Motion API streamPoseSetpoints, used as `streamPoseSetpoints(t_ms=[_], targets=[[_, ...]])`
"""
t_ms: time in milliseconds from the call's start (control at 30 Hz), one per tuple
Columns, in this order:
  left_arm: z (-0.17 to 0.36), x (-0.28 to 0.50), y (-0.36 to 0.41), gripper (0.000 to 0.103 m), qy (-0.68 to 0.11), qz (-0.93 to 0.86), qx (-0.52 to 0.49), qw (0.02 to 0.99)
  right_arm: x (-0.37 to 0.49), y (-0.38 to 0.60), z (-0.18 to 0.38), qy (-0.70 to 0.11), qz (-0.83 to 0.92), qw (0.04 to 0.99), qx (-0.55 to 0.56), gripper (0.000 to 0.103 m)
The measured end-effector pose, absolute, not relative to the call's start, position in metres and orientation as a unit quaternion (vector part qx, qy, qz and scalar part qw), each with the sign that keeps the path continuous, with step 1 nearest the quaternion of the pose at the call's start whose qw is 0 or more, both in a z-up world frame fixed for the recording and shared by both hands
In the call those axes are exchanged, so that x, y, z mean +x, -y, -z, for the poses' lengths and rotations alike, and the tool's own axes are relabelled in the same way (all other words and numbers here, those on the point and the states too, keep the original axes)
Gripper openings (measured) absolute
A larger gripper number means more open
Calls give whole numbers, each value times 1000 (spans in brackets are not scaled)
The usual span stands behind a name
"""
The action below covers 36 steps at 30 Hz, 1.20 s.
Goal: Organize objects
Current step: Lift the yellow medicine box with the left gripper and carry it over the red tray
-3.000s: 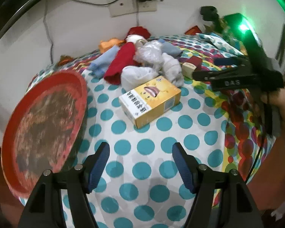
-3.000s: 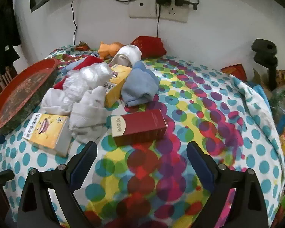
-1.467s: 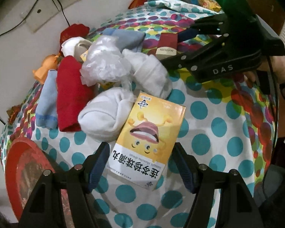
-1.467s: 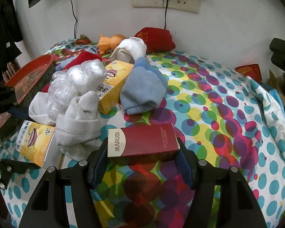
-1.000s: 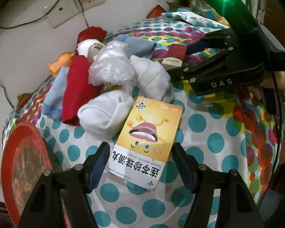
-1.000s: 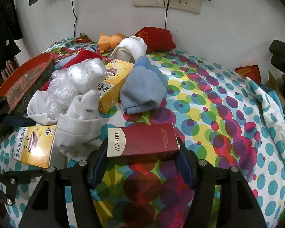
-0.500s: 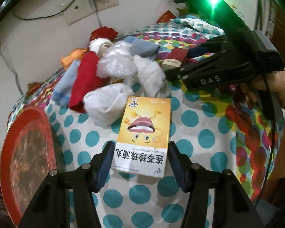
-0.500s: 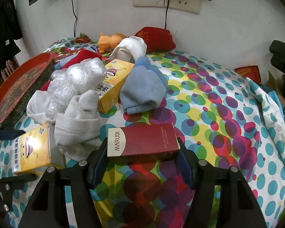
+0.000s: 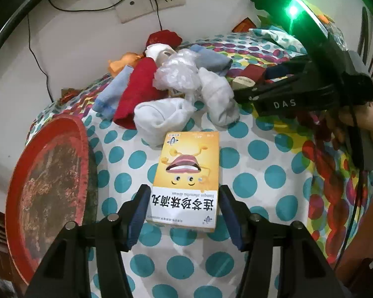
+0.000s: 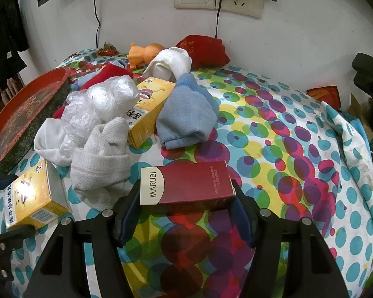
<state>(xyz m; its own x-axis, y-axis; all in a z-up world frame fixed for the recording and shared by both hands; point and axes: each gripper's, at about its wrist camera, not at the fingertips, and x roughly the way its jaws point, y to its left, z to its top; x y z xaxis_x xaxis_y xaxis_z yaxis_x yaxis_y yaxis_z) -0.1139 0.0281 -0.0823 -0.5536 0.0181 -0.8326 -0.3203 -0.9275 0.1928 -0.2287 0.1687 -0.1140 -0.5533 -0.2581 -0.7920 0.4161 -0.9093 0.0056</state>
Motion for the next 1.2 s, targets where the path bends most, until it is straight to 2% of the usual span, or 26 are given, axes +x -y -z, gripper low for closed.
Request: streamPoseSetpoints(t_ms=[1200], targets=[[34,-93,-15,55,-165,-882,-433,87,-229,-168,114,-95,877,189,432,63]])
